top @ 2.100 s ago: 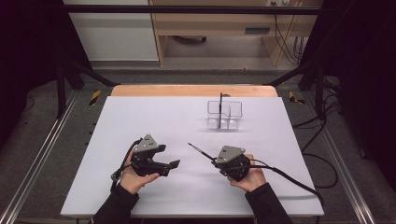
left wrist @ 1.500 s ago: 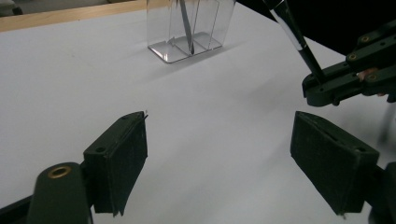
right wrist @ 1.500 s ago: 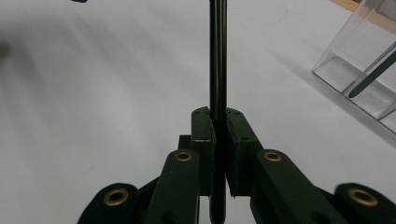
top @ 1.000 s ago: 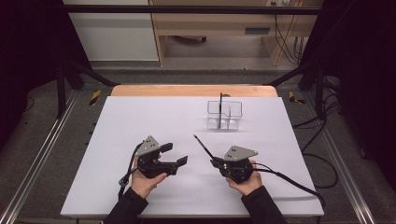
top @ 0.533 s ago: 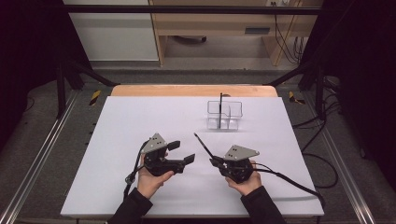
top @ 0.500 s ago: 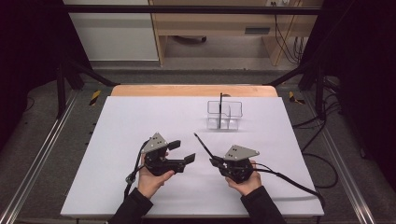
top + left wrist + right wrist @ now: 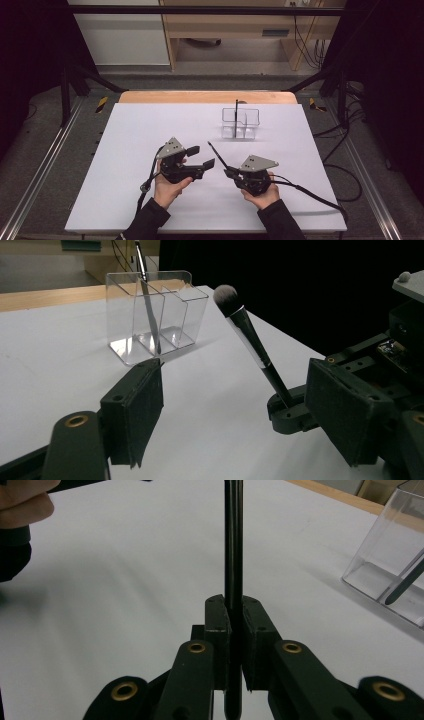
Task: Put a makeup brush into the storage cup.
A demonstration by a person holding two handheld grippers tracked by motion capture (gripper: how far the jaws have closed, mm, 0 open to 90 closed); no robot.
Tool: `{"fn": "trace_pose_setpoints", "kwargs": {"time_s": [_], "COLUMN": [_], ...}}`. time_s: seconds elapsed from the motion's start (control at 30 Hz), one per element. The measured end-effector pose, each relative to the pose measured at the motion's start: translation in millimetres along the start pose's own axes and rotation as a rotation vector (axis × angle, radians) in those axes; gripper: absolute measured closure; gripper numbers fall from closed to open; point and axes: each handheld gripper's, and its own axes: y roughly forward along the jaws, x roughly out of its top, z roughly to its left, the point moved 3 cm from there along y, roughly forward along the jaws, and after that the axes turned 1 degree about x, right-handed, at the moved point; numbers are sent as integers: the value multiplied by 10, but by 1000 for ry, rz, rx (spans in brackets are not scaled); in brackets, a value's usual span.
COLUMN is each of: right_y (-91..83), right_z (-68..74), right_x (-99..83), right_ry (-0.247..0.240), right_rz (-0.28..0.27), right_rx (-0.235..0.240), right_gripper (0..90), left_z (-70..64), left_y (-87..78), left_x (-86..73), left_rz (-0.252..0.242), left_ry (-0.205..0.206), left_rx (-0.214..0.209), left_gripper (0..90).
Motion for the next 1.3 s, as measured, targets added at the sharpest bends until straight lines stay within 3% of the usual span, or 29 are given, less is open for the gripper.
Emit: {"fn": "trace_pose_setpoints", "kwargs": {"time_s": [0.4, 0.87, 1.3], "right_y": [19, 42, 47], "right_z": [20, 42, 58], "right_x": [11, 11, 15], "right_ry": [3, 7, 4], "right_rz": [-5, -7, -13], "right_rx": [9, 17, 27], "right_gripper": [840, 840, 840], "left_z": [-36, -60, -67], "left_y": [116, 181, 177], "left_x": [-12, -22, -2], "left_rz": [-18, -29, -60], "left_ry": [-24, -49, -100], "left_rx": [-16, -30, -33], "left_gripper": [298, 540, 693]}}
